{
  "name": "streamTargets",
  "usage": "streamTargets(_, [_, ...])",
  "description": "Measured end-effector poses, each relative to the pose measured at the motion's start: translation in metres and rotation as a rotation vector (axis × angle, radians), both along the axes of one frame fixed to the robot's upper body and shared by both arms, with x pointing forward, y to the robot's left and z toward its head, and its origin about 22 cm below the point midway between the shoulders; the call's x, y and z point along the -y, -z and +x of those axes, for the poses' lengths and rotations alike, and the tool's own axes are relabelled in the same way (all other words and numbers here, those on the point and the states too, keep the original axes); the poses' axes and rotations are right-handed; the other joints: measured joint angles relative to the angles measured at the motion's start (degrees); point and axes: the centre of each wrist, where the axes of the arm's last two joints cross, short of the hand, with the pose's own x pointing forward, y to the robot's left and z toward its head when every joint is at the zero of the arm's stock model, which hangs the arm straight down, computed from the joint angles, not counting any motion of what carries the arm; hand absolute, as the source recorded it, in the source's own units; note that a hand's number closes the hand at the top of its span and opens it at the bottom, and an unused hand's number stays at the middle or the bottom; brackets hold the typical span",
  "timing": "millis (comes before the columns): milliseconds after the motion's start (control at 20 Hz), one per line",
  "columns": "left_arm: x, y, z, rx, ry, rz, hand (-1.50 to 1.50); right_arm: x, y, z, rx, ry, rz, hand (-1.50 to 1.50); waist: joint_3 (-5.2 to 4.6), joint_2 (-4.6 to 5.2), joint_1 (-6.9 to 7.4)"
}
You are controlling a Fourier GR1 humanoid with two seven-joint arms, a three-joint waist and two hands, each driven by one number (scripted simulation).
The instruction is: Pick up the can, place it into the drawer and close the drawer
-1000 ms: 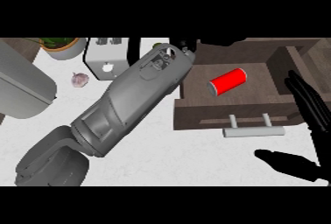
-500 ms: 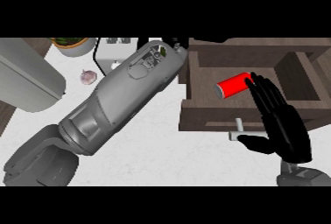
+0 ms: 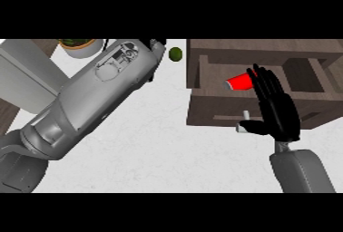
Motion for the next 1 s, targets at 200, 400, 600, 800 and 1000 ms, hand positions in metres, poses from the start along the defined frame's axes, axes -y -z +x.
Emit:
streamTargets(200, [-0.013,-0.006,-0.006,-0.004,0.002,0.002,-1.5,0.004,0.008,0.019,0.019,0.018,-0.038,-1.5,-0.28,-0.26,0.57])
streamTargets(400, [-0.026,-0.009,-0.009,-0.016,0.007,0.002,-1.5,0.006,0.014,0.038,0.057,0.05,-0.09,-1.5,-0.51,-0.28,1.08])
streamTargets(600, [-0.042,-0.009,-0.012,-0.026,0.008,0.007,-1.5,0.01,0.017,0.056,0.095,0.08,-0.116,-1.5,-0.52,-0.11,1.77])
streamTargets(800, [-0.053,-0.004,-0.019,-0.038,0.009,0.009,-1.5,0.007,0.019,0.073,0.129,0.118,-0.112,-1.5,-0.37,0.05,1.79])
streamTargets(1000, [-0.066,0.002,-0.026,-0.046,0.009,0.012,-1.5,0.008,0.013,0.092,0.145,0.153,-0.106,-1.5,-0.04,0.58,2.19])
